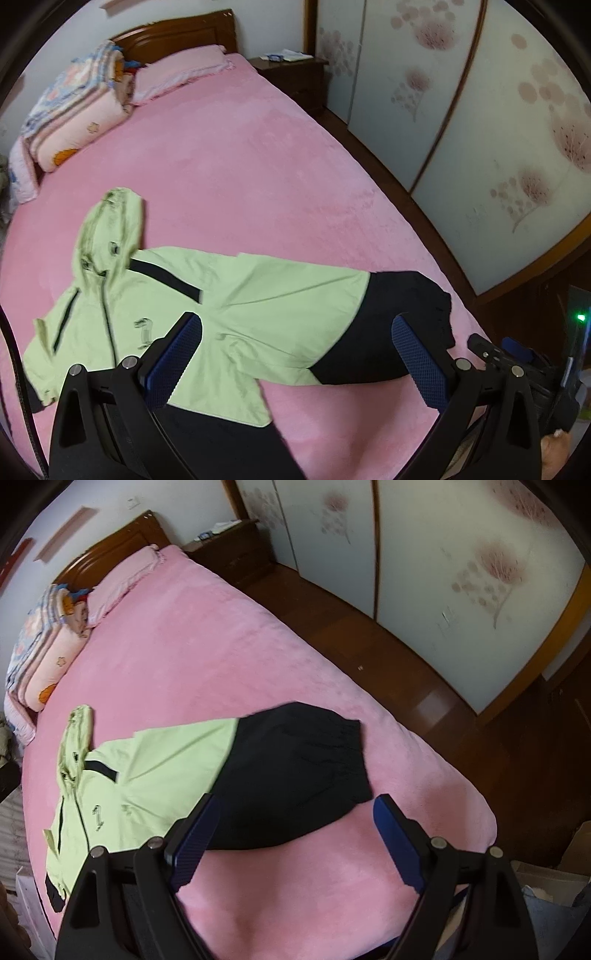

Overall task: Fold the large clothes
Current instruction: 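Move the right gripper to the black sleeve cuff and grasp it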

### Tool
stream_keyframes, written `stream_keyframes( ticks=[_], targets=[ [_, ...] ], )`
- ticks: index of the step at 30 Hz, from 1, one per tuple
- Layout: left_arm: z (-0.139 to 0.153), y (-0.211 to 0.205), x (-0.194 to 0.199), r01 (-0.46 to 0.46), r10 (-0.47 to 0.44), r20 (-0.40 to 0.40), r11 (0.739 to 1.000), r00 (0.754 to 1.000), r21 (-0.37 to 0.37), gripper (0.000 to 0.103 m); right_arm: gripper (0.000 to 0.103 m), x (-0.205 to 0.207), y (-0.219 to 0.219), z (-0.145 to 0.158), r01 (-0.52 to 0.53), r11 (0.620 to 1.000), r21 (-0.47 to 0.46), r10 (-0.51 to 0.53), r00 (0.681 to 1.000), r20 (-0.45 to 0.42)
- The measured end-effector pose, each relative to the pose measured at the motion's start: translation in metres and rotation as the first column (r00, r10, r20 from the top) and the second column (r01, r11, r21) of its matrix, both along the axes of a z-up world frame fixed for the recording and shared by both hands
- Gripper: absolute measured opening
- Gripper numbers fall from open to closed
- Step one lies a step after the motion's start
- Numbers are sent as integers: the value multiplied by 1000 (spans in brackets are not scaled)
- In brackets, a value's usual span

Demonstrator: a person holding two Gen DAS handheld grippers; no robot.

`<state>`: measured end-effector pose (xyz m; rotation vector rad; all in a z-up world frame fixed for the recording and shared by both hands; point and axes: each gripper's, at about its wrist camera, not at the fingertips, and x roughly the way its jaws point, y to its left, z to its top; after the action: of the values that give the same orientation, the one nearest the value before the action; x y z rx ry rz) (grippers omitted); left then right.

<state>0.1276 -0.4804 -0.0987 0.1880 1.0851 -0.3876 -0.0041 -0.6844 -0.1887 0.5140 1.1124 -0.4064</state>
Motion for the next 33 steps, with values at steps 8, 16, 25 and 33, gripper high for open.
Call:
stream_keyframes(
  ticks=[8,16,25,33],
  targets=[
    [-65,-12,10,4,-5,-130,1000,992,-6,102,80,-3,-40,-65,72,989,128,-68,997,-33],
    [-102,-7,23,5,-1,-213,1000,977,20,102,72,4,-67,-114,138,969,203,-122,989,-87],
    [-124,-6,27,7,-6,-304,1000,953,4,102,72,20,-72,-149,148,970,193,-124,984,-131],
    [-123,0,20,-6,3,-321,1000,947,-8,102,34,35,-55,-155,67,993,102,-52,987,-150]
  ],
)
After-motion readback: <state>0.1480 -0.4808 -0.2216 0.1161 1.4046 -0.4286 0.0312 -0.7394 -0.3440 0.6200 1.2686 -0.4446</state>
